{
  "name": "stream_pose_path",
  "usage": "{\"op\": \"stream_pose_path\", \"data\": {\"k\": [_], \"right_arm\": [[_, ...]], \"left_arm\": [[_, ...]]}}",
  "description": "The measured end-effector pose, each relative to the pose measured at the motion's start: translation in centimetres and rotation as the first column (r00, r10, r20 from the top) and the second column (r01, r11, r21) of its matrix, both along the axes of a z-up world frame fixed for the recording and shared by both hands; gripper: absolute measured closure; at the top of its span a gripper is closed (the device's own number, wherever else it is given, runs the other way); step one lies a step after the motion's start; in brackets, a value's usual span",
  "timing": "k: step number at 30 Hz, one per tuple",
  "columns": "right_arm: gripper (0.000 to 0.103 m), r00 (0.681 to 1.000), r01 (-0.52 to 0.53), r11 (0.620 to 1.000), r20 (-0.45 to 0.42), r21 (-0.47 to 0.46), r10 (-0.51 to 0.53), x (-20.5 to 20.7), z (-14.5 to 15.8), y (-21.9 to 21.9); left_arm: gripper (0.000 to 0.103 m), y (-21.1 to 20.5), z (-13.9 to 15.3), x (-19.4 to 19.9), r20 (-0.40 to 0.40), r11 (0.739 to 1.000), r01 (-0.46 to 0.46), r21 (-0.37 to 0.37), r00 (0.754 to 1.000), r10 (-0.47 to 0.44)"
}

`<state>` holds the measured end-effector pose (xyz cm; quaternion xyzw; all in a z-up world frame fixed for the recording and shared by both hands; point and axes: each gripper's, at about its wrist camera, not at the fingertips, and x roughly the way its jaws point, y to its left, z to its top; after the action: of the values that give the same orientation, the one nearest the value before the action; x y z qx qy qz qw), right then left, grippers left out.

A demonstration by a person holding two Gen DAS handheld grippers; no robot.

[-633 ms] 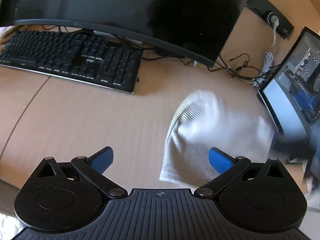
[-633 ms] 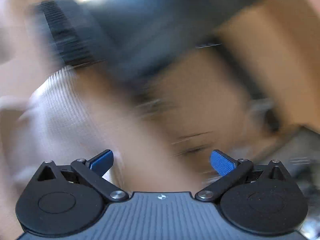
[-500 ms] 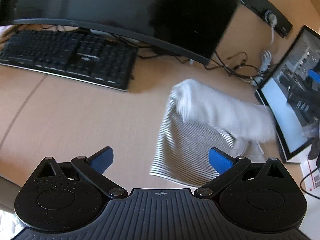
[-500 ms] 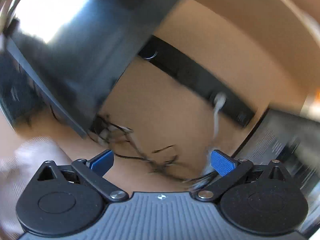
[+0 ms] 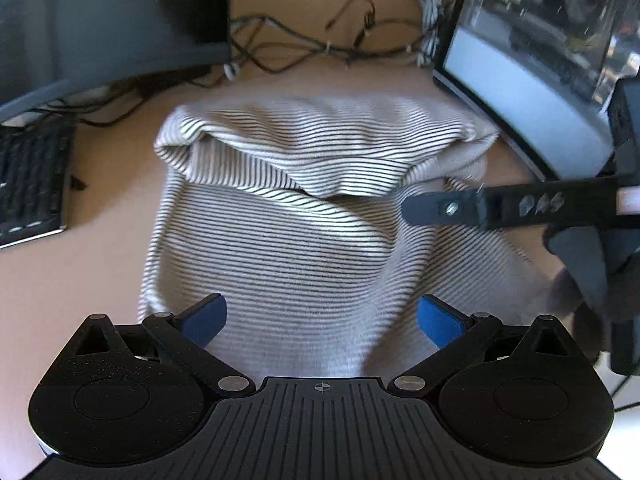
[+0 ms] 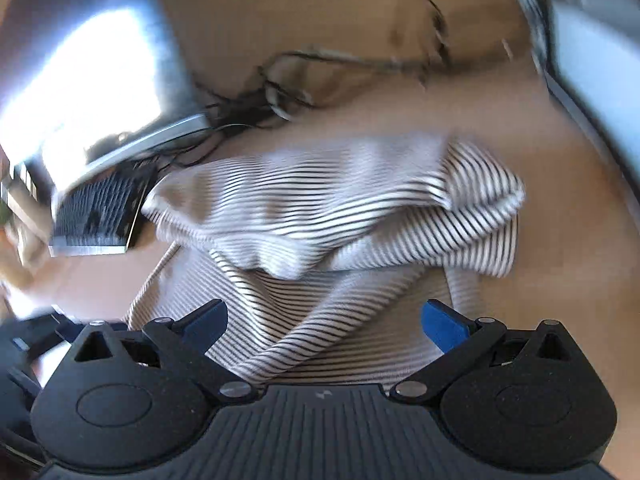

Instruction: Fold clothes

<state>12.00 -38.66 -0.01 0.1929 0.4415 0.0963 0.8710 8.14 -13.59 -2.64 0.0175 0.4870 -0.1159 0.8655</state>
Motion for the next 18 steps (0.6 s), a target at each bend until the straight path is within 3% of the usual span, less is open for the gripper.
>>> {"op": "stream_pose_path", "data": {"k": [4, 9, 12, 18], "right_arm": [[0.000, 0.999, 0.004, 0.999, 0.032, 0.047, -0.006, -0.3, -0.7, -2.3], [0.000, 0.997, -0.043, 0.999, 0.056, -0.019, 0.044, -0.5, -1.5, -3.3], [0.000, 0.995, -0.074, 0.995, 0.062, -0.062, 0.078, -0.1, -2.1, -3.4], [0.000, 0.987, -0.163, 0.986, 0.004, -0.021, 0.163, 4.3, -6.9, -2.0]], "left_arm": [[0.000, 0.1, -1.3, 0.8, -0.039, 0.999, -0.028, -0.044, 0.999, 0.026], [0.000, 0.1, -1.5, 0.1, 0.013, 0.998, 0.008, -0.064, 1.000, -0.008], [0.000, -0.2, -0.8, -0.3, 0.003, 0.996, -0.014, -0.086, 1.000, 0.014], [0.000, 0.1, 0.8, -1.0, -0.046, 0.993, -0.038, -0.109, 0.998, 0.034]]}}
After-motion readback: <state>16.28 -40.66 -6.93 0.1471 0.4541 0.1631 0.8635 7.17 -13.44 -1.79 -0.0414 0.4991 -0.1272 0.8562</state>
